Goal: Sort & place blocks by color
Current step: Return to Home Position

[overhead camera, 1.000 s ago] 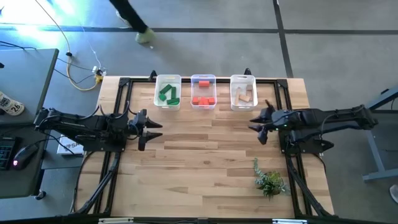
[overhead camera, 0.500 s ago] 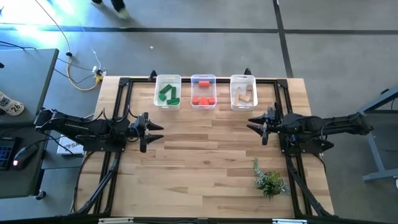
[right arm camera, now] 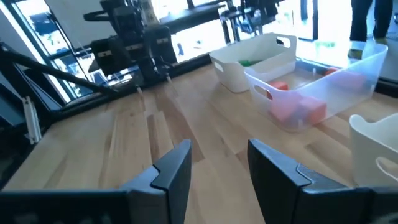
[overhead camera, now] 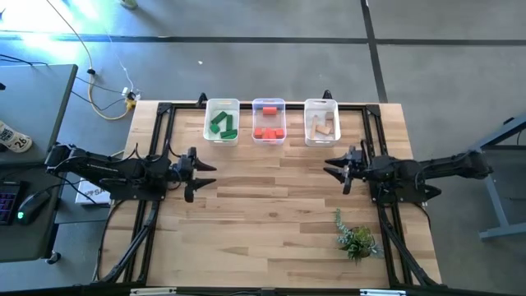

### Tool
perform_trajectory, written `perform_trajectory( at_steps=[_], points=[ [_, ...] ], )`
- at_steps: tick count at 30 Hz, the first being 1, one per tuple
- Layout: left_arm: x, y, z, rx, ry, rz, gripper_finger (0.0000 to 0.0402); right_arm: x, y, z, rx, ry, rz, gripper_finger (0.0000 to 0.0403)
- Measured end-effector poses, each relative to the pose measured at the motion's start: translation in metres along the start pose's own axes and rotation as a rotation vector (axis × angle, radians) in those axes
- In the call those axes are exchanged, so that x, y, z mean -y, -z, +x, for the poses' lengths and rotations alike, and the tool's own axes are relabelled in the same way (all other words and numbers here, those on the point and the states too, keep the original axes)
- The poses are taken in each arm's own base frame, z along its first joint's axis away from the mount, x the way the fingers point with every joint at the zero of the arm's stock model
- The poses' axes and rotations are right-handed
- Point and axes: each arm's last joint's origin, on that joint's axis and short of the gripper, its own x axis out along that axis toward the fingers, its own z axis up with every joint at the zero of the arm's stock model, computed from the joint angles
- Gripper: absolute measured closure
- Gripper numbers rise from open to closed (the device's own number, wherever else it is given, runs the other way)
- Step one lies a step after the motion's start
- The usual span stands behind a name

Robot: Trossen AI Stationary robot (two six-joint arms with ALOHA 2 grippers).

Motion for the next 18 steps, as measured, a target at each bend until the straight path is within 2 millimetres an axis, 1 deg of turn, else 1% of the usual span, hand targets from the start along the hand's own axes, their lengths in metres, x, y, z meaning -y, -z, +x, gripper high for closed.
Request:
perform_trajectory(
  at_steps=[2, 5, 13, 18],
  points=[
    [0.0, 0.0, 0.0, 0.002, -0.002, 0.025, 0.0218, 0.001, 0.004, 0.001, 0.019, -0.013, -0.006, 0.026],
    [-0.001, -0.003, -0.001, 0.033, -0.033, 0.035, 0.0218, 0.001, 0.004, 0.0, 0.02, -0.031, -0.015, 0.026],
    [-0.001, -0.018, -0.012, 0.2, -0.04, 0.059, 0.0218, 0.0, 0.001, 0.0, 0.055, -0.045, -0.072, 0.026],
    [-0.001, -0.027, -0.022, 0.309, -0.042, 0.08, 0.0218, -0.001, -0.004, -0.003, 0.109, -0.059, -0.102, 0.026]
  ],
)
